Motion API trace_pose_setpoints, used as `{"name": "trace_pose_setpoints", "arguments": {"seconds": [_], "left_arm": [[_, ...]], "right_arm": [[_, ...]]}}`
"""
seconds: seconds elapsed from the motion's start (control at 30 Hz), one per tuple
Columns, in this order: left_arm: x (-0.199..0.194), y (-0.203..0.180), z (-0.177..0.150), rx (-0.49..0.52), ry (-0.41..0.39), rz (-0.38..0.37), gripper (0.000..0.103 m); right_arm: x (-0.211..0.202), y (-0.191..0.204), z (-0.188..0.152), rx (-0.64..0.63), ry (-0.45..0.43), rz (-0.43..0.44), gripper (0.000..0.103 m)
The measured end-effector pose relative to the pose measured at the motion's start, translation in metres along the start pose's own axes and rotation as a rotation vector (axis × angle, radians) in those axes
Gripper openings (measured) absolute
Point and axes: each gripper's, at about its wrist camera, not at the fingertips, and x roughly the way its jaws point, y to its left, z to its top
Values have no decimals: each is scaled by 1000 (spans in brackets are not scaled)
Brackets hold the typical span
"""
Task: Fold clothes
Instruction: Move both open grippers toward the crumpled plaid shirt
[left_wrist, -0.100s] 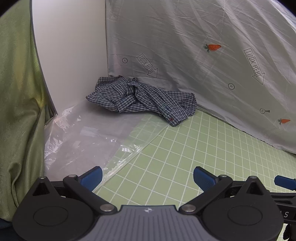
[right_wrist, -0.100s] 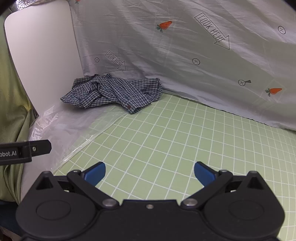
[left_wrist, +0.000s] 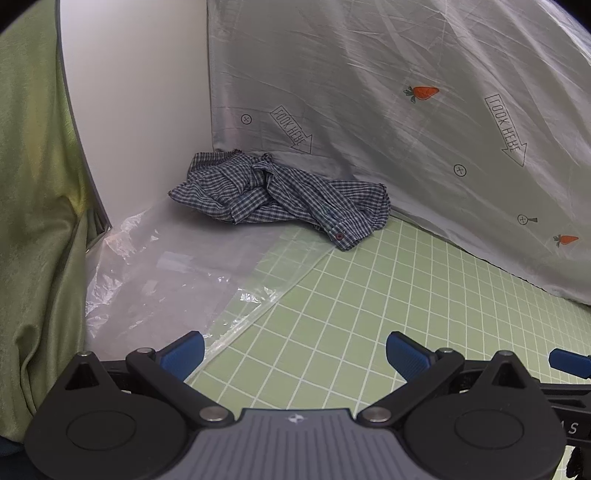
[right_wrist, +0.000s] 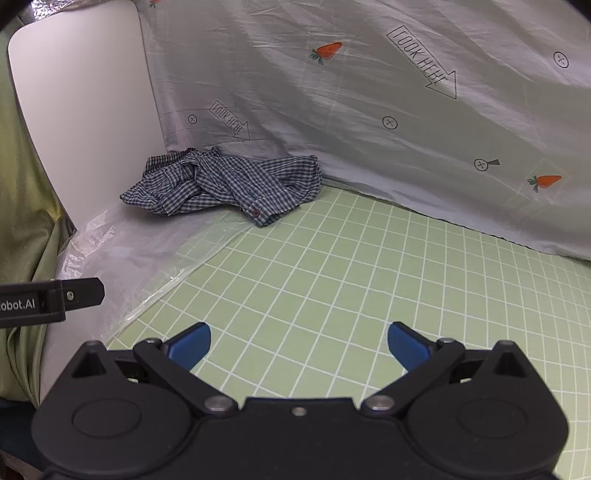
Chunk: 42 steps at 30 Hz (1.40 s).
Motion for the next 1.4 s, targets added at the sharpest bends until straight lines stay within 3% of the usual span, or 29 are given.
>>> {"name": "trace_pose_setpoints", "arguments": {"seconds": [1.4], "left_arm": [[12,-13,2,17,32,10,103]], "right_arm": [[5,-11,1,29,6,-3,103]]}}
